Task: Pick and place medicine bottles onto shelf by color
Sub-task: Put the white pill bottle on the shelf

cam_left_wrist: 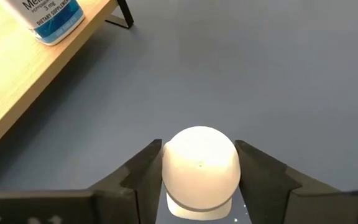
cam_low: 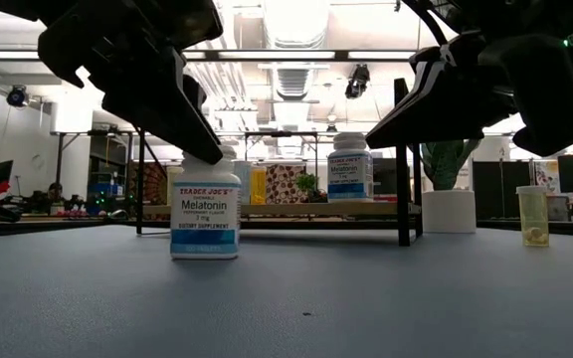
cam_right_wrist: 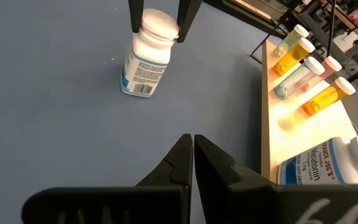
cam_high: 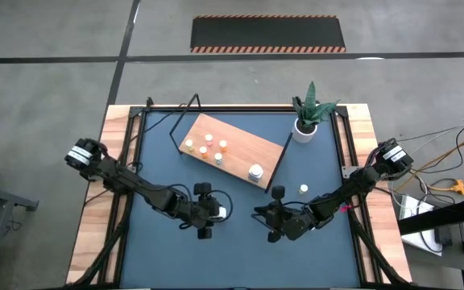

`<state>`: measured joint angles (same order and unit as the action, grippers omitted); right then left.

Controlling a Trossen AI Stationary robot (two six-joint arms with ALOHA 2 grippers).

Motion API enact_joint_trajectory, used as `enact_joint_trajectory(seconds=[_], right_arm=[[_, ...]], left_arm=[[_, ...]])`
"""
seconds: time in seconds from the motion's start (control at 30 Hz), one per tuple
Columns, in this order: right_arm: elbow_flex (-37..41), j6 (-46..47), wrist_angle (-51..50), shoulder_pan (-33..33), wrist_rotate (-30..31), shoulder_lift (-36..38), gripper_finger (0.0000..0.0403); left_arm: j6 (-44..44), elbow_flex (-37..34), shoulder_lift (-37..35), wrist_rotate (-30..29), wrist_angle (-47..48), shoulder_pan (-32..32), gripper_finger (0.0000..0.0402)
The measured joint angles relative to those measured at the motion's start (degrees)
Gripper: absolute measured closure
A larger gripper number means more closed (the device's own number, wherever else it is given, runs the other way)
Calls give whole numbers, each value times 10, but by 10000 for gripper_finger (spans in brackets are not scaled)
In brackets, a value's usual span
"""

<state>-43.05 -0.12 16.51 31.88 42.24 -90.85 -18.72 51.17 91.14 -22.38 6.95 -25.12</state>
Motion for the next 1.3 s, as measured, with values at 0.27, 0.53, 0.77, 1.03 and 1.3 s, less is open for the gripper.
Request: enact_joint_trajectory(seconds=[0.27, 0.53, 0.77, 1.03, 1.3], right_arm=[[0, -16, -3, 4, -1, 3, 394], [0, -24, -48, 15, 0, 28, 394], [0, -23, -94, 38, 1, 74, 394], [0, -6, -135, 70, 5, 115, 394], [1, 16, -162, 87, 9, 158, 394]], left_arm=[[19, 47, -17, 28, 21, 0, 241], [64, 162, -17, 31, 171, 10, 241], [177, 245, -17, 48, 245, 46, 240], [319, 297, -17, 112, 261, 131, 240], [371, 327, -17, 155, 238, 230, 240]])
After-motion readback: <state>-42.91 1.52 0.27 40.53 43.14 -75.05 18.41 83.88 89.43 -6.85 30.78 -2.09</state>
